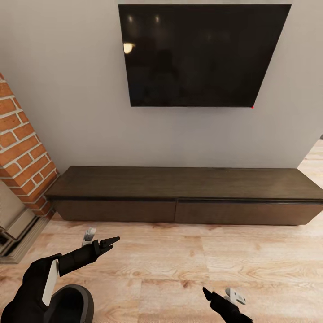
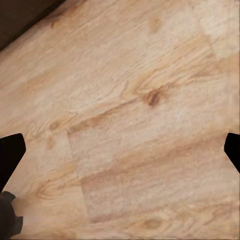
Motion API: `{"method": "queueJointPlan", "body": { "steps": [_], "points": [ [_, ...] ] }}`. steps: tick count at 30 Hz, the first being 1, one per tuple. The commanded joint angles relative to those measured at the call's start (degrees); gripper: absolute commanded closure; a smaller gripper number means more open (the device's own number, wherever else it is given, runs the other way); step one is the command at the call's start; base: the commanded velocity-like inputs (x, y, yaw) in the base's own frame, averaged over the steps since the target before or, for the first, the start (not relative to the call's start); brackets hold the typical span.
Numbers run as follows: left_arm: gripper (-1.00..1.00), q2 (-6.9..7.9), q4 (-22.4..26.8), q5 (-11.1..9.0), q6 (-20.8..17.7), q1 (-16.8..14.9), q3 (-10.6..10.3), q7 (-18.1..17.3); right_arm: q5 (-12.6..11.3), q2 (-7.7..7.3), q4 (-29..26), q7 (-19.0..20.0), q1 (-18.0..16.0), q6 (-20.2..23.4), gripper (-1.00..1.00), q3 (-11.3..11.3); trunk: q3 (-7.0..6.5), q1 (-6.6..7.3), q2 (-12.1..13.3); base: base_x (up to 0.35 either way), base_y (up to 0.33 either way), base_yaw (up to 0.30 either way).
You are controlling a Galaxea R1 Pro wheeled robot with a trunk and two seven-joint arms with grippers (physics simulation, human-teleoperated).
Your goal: Place each of the two pumpkins and all three candles from the living room inside a cabinet in the living room (use any cabinet), then make sure every cabinet is closed, and position the cauldron so it is next to a table in the living room.
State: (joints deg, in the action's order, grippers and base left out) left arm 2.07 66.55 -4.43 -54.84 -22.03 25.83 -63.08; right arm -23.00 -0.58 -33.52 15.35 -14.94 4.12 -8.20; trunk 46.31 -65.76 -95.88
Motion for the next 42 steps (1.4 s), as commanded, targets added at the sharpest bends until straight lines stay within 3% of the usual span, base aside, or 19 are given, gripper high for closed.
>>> {"method": "queueJointPlan", "body": {
  "steps": [1, 4, 8, 11, 20, 23, 25, 27, 28, 30, 32, 34, 35, 39, 42],
  "points": [
    [-1.00, 0.03, 0.0, -0.2, -0.4, 0.0, 0.1, 0.0, -0.5, 1.76, -0.1, -9.0, 0.0, 0.7, -1.00, 2.2, 0.04, 0.01, 0.0, -0.011, 0.056, 0.000],
    [-1.00, 0.03, 0.0, -0.2, -0.3, 0.0, 0.1, 0.2, -0.5, 3.10, -0.4, -15.9, 0.0, 0.8, -1.00, 4.6, 0.10, 0.01, 0.0, -0.079, 0.025, 0.077],
    [-1.00, 0.11, 0.0, -0.1, -0.3, 0.0, 0.3, 0.6, -0.4, 3.71, -0.5, -24.0, -0.2, 1.0, -1.00, 8.6, 0.31, 0.01, 0.0, -0.198, 0.005, 0.194],
    [-1.00, 0.12, 0.1, -0.1, -0.3, 0.0, 0.5, 4.2, -0.5, 3.80, -0.6, -27.9, -0.3, 1.0, -1.00, 10.2, 0.49, 0.01, 0.0, -0.055, 0.001, 0.223],
    [-1.00, 0.13, 4.1, -0.2, -0.4, 0.0, 0.7, 26.4, -0.3, 3.83, -0.6, -29.9, -0.7, 2.6, -1.00, 13.0, 1.11, 0.01, 0.0, -0.006, 0.000, 0.209],
    [-1.00, 0.54, 6.0, -0.1, -0.7, 0.0, 0.6, 30.1, -0.4, 3.83, -1.0, -29.8, -0.7, 3.1, -1.00, 13.2, 1.34, 0.01, 0.0, 0.000, 0.000, 0.194],
    [-1.00, 2.17, 8.4, 0.0, -1.0, 0.1, 0.6, 31.1, -0.4, 3.83, -2.4, -29.7, -0.6, 4.4, -1.00, 13.8, 1.49, 0.01, 0.0, 0.000, 0.000, 0.193],
    [-1.00, 5.19, 10.6, 0.1, -2.2, 0.3, 0.6, 31.5, -0.4, 3.83, -6.7, -29.8, -0.7, 11.7, -1.00, 14.6, 1.64, 0.01, 0.0, 0.000, 0.000, 0.193],
    [-1.00, 6.95, 11.2, 0.6, -2.8, 0.3, 0.6, 31.6, -0.5, 3.85, -11.3, -29.9, -0.8, 18.2, -1.00, 14.8, 1.71, 0.01, 0.0, 0.000, 0.000, 0.193],
    [-1.00, 8.41, 11.6, 2.3, -3.2, 0.4, 0.6, 31.7, -0.6, 3.99, -18.6, -31.2, -1.3, 26.0, -1.00, 14.8, 1.86, 0.01, 0.0, 0.000, 0.000, 0.193],
    [-1.00, 9.17, 12.0, 7.2, -3.5, 0.4, 1.0, 31.7, -0.8, 6.45, -26.7, -35.6, -4.3, 33.8, -1.00, 15.0, 2.01, 0.01, 0.0, 0.000, 0.000, 0.193],
    [-1.00, 9.36, 12.4, 9.4, -3.5, 0.4, 2.5, 31.7, -0.7, 9.88, -28.6, -40.1, -8.4, 39.7, -1.00, 15.2, 2.17, 0.01, 0.0, 0.000, 0.000, 0.193],
    [-1.00, 9.45, 12.6, 10.0, -3.5, 0.4, 3.5, 31.7, -0.7, 10.58, -28.6, -41.7, -9.5, 41.1, -1.00, 15.2, 2.24, 0.01, 0.0, 0.000, 0.000, 0.193],
    [-1.00, 11.53, 12.9, 10.5, -4.0, 0.4, 5.4, 31.7, -0.7, 10.58, -28.7, -48.0, -12.5, 43.8, -1.00, 15.7, 2.55, 0.01, 0.0, 0.000, 0.000, 0.193],
    [-1.00, 12.70, 12.9, 10.6, -4.6, 0.4, 6.0, 31.7, -0.7, 10.58, -28.5, -49.3, -13.6, 44.1, -1.00, 18.6, 2.78, 0.01, 0.0, 0.000, 0.000, 0.193]
  ]
}}
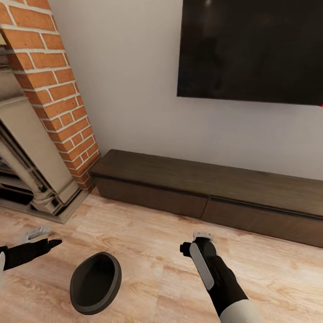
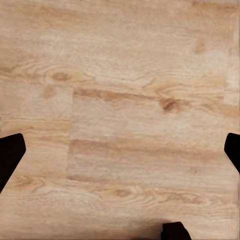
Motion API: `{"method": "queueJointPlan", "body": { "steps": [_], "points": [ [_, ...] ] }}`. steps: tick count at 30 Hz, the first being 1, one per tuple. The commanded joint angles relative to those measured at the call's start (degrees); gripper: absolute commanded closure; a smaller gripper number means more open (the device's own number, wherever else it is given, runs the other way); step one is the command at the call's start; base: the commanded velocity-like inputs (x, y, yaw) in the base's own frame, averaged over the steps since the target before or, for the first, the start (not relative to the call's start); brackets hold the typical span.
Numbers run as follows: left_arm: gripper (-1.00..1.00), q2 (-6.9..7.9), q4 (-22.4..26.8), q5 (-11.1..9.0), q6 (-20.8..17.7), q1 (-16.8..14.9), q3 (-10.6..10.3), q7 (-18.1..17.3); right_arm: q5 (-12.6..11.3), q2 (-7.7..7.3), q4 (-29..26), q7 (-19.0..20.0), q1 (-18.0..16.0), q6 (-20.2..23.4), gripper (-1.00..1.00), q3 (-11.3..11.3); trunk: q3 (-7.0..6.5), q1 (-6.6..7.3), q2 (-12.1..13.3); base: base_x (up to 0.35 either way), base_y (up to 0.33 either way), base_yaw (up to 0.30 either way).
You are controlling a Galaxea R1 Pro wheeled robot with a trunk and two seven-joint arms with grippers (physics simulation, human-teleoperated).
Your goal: Place each of the two pumpkins and all three candles from the living room inside a cabinet in the living room (use any cabinet), then make sure every cabinet is closed, and position the cauldron so it is next to a table in the living room.
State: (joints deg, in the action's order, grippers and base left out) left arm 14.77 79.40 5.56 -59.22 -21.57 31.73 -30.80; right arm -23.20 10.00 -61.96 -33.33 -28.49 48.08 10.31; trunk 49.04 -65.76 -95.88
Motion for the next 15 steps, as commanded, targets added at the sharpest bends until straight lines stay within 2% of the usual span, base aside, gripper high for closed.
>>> {"method": "queueJointPlan", "body": {
  "steps": [1, 5, 6, 8, 15],
  "points": [
    [-1.00, 0.15, 0.0, 0.6, -0.3, -0.1, 0.2, -0.6, -0.5, 0.00, -0.1, -0.8, -0.5, 0.1, -1.00, 1.6, 0.13, 0.00, 0.0, 0.000, 0.000, 0.193],
    [-1.00, 0.17, 0.7, 0.5, -0.4, -0.1, 0.2, -0.7, -0.6, 0.00, -0.2, -0.7, -1.8, 0.1, -1.00, 7.3, 0.44, 0.00, 0.0, 0.000, 0.000, 0.193],
    [-1.00, 0.12, 1.2, 0.4, -0.4, -0.1, 0.1, -0.7, -0.5, 0.00, -0.4, -0.8, -1.9, 0.2, -1.00, 9.4, 0.51, 0.00, 0.0, 0.000, 0.000, 0.193],
    [-1.00, 0.09, 1.5, 0.4, -0.4, -0.1, 0.1, -0.8, -0.6, 0.00, -0.2, -0.7, -2.0, 0.2, -1.00, 11.4, 0.67, 0.00, 0.0, 0.000, 0.000, 0.193],
    [-1.00, -0.08, 1.8, 0.0, -0.4, -0.1, -0.1, -0.9, -1.0, 0.00, -0.2, -0.7, -2.0, 0.3, -1.00, 12.3, 1.19, 0.00, 0.0, 0.000, 0.000, 0.197]
  ]
}}
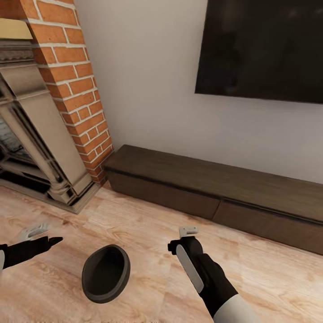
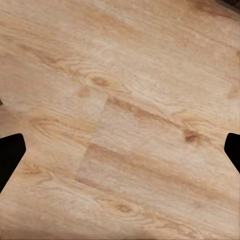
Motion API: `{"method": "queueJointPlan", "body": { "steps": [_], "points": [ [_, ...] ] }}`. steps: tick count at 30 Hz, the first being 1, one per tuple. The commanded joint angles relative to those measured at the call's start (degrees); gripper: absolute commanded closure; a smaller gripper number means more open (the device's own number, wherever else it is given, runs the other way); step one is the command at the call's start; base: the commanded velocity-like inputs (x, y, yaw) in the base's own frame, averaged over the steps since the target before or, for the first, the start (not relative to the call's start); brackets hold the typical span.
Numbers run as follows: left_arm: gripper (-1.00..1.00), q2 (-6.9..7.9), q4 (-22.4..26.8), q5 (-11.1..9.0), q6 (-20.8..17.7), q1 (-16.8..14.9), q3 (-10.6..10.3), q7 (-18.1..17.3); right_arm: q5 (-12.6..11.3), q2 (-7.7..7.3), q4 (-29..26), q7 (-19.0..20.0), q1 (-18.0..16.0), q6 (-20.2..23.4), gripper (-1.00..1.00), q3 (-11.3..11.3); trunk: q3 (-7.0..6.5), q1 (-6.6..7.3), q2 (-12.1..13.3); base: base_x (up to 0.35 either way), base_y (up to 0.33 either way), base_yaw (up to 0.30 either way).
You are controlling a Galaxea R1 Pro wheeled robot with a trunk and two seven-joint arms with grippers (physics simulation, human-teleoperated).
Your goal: Place each of the two pumpkins and all three candles from the living room inside a cabinet in the living room (use any cabinet), then make sure every cabinet is closed, and position the cauldron so it is next to a table in the living room.
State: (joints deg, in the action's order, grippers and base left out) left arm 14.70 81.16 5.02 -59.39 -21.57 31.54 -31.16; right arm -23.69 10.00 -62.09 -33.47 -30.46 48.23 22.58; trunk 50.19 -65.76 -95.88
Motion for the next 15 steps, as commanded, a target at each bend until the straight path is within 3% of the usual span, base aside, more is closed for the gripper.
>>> {"method": "queueJointPlan", "body": {
  "steps": [1, 11, 15],
  "points": [
    [-1.00, -0.01, 0.0, 0.5, -0.2, -0.1, 0.1, -0.6, -0.6, 0.00, -0.1, -0.6, 0.0, 0.1, -1.00, 0.1, 0.12, 0.01, 0.0, 0.000, 0.000, 0.200],
    [-1.00, -0.01, 0.0, 0.6, -0.1, -0.1, -0.1, -0.6, -0.5, 0.00, -0.4, -0.3, 0.0, -0.3, -1.00, 0.5, 0.81, 0.01, 0.0, 0.000, 0.000, 0.206],
    [-1.00, -0.01, 0.0, 0.7, -0.1, -0.1, -0.2, -0.6, -0.5, 0.00, -0.4, -0.3, 0.0, -0.4, -1.00, 2.2, 1.08, 0.01, 0.0, 0.000, 0.000, 0.200]
  ]
}}
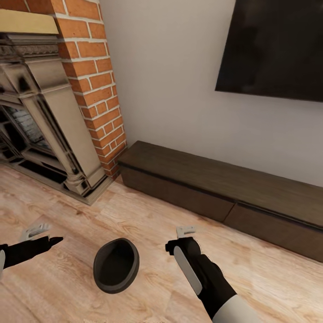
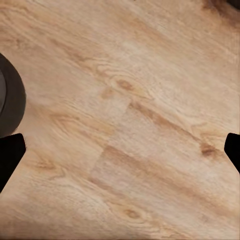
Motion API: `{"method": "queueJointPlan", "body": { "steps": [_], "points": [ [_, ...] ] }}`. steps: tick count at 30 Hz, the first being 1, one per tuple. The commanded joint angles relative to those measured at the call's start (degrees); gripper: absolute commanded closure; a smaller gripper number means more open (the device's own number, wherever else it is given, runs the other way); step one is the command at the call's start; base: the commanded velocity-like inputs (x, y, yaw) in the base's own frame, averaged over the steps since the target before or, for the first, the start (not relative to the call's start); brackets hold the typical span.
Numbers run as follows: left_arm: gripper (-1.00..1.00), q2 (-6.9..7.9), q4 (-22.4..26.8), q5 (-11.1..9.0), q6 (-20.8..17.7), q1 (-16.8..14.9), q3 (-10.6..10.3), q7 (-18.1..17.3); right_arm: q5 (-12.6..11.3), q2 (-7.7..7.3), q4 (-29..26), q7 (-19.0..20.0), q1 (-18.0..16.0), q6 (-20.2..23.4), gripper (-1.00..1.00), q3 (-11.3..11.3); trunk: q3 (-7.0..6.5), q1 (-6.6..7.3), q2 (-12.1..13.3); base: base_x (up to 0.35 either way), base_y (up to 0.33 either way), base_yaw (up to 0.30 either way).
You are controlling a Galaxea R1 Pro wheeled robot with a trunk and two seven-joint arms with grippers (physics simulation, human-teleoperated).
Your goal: Place each of the two pumpkins and all three candles from the living room inside a cabinet in the living room (use any cabinet), then make sure every cabinet is closed, and position the cauldron so it is next to a table in the living room.
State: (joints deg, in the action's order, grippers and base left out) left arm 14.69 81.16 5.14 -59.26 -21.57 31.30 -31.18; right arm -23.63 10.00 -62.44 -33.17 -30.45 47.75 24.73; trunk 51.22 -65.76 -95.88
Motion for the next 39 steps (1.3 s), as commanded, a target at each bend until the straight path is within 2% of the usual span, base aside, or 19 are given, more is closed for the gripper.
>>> {"method": "queueJointPlan", "body": {
  "steps": [1, 16, 24, 27, 30, 33, 34, 37, 39],
  "points": [
    [-1.00, -0.01, 0.0, 0.6, -0.2, -0.1, 0.0, -0.6, -0.5, 0.00, 0.0, -0.6, 0.0, 0.1, -1.00, 0.4, 0.12, 0.01, 0.0, 0.000, 0.000, 0.198],
    [-1.00, 0.01, -0.1, 1.0, 0.5, -0.1, 0.0, -0.2, -0.7, 0.00, 0.0, -0.7, 0.0, -1.9, -1.00, 1.2, 1.17, 0.01, 0.0, 0.000, -0.002, 0.192],
    [-1.00, -0.13, -0.4, 1.2, 0.6, -0.1, -0.2, 1.0, -0.7, 0.00, 0.2, -1.0, 0.0, -2.0, -1.00, 1.2, 1.73, 0.01, 0.0, 0.000, -0.176, 0.186],
    [-1.00, -0.31, -0.5, 1.1, 0.6, -0.1, -0.8, 4.9, -0.6, 0.00, 0.3, -1.1, 0.0, -2.1, -1.00, 1.6, 1.95, 0.01, 0.0, 0.000, -0.200, 0.185],
    [-1.00, -1.00, -0.6, 1.0, 0.9, -0.1, -3.3, 12.7, -0.7, 0.00, 0.4, -1.2, 0.0, -2.2, -1.00, 2.0, 2.16, 0.01, 0.0, 0.000, -0.078, 0.185],
    [-1.00, -2.90, -0.7, 0.8, 1.2, -0.1, -4.7, 19.1, -0.7, 0.00, 0.4, -1.2, 0.0, -2.5, -1.00, 2.2, 2.38, 0.01, 0.0, 0.000, -0.020, 0.185],
    [-1.00, -4.21, -0.7, 0.8, 1.7, -0.1, -5.3, 20.6, -0.7, 0.00, 0.4, -1.2, 0.0, -3.2, -1.00, 2.2, 2.45, 0.01, 0.0, 0.000, -0.006, 0.185],
    [-1.00, -6.79, -0.9, 0.6, 3.9, -0.1, -6.7, 21.9, -0.7, 0.00, 0.5, -1.3, 0.0, -6.1, -1.00, 2.2, 2.68, 0.01, 0.0, 0.000, -0.003, 0.119],
    [-1.00, -7.59, -1.0, 0.6, 5.0, -0.1, -7.4, 22.0, -0.7, 0.00, 0.6, -1.3, 0.0, -7.3, -1.00, 2.3, 2.85, 0.01, 0.0, 0.000, -0.001, 0.036]
  ]
}}
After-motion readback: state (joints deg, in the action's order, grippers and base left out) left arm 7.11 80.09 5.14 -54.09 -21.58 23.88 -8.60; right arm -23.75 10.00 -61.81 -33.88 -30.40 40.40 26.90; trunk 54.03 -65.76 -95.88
